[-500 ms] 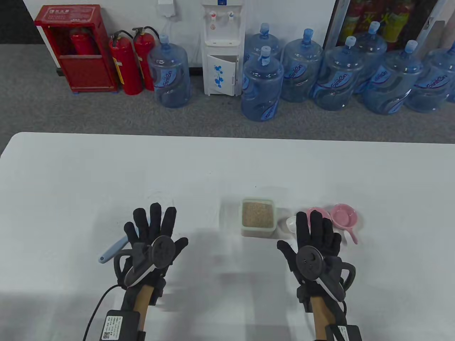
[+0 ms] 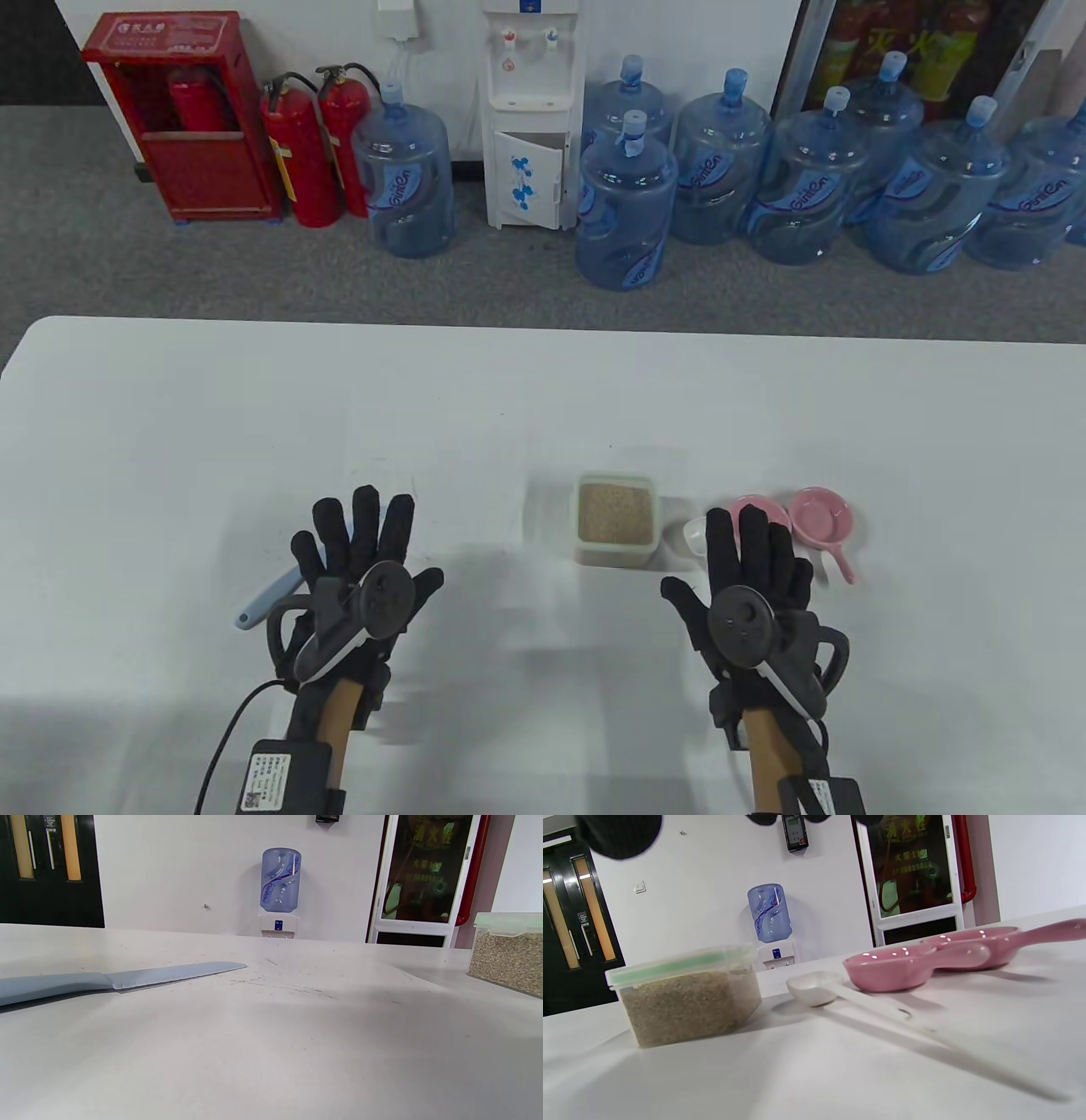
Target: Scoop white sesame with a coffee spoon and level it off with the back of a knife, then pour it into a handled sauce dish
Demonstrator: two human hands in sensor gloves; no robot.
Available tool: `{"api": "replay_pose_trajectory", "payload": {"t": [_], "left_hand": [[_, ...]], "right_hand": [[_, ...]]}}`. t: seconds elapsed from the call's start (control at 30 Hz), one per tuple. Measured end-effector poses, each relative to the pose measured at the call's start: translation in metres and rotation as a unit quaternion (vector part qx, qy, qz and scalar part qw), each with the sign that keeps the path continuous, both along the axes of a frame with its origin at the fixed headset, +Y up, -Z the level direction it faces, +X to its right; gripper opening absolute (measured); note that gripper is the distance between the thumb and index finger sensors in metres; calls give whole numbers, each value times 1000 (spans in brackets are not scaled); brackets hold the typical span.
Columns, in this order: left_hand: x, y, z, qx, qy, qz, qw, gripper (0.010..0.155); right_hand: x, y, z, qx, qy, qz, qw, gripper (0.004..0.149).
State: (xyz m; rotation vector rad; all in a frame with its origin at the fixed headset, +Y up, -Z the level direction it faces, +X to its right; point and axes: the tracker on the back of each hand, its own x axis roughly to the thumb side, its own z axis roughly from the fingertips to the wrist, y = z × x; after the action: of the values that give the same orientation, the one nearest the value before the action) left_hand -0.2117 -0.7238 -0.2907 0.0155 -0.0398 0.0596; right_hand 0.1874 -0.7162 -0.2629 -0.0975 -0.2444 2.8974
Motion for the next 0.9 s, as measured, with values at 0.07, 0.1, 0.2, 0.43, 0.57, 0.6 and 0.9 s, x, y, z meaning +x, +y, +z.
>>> {"api": "replay_pose_trajectory", "payload": {"t": [0.07,0.1,0.2,0.43,0.57,0.6,0.9], "left_hand": [[-1,0,0,2,2,0,1000,82],[-1,0,0,3,2,0,1000,82],[-1,0,0,0,1,3,1000,82],[0,0,-1,-11,-5,15,1000,82],[-1,0,-1,-12,-4,5,1000,82],[-1,-1,-1,-14,-4,4,1000,82],[-3,0,-1,-20,-3,-7,1000,83]], "right_hand": [[2,1,0,1,-2,-5,1000,89],[3,1,0,0,-1,-8,1000,89],[5,3,-1,-5,-2,-21,1000,89],[-5,29,-25,-17,33,-5,999,93],[-18,47,-52,-43,62,-36,996,97],[-22,49,-60,-58,73,-42,995,99],[-51,20,-111,-228,125,-10,966,115]]}}
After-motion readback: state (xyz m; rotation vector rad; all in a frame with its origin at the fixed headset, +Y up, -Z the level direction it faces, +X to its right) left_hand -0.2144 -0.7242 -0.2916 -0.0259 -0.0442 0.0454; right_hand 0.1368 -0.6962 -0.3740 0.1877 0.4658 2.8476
